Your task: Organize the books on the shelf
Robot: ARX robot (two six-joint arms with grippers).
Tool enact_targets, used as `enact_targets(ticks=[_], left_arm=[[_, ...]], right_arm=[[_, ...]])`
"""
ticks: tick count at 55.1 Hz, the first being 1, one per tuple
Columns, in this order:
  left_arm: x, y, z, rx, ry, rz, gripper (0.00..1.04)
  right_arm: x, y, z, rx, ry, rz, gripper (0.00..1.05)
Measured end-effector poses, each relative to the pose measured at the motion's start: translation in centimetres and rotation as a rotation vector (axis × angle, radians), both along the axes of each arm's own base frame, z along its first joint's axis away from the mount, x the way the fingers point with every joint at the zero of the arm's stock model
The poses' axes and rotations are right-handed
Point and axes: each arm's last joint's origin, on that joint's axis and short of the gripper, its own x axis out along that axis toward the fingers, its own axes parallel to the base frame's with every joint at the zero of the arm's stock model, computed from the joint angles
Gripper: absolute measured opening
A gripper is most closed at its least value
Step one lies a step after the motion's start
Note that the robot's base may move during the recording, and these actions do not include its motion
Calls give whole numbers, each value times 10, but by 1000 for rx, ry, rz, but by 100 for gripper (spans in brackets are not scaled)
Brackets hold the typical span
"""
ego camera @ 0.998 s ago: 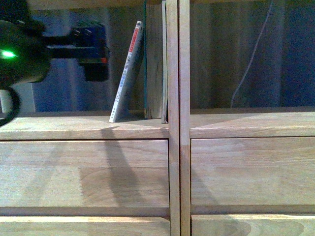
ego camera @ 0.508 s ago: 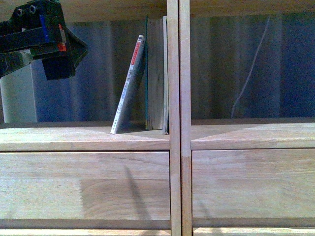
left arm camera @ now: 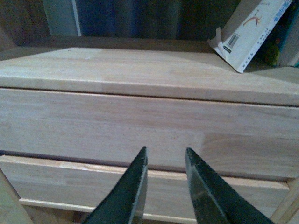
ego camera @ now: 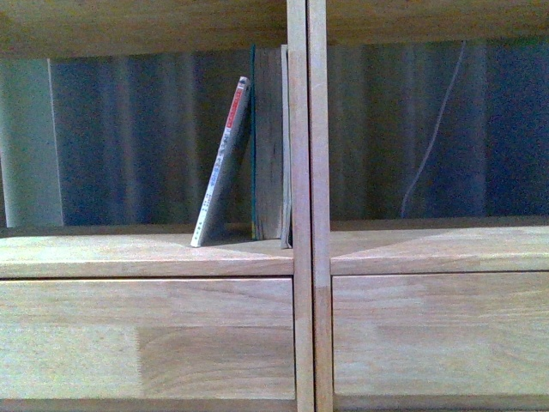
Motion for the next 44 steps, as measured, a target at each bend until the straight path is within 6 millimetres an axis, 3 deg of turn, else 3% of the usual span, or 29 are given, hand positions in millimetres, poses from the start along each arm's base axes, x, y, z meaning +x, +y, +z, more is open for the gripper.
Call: enact_targets(ticks=[7,14,31,44], left_arm=[[-15,8,-19,2,11,2,4],[-29,15,-34,4,12,1,3],[-53,31,-54,5,6,8,3],[-65,32,-63,5,5,5,3]], right_arm=[[-5,0,-19,-43,3,3,27],[-11,0,-36,-56,3,3,3],[-20,0,-60,-63,4,3,3],[-24,0,-71,-63,-2,1,3]])
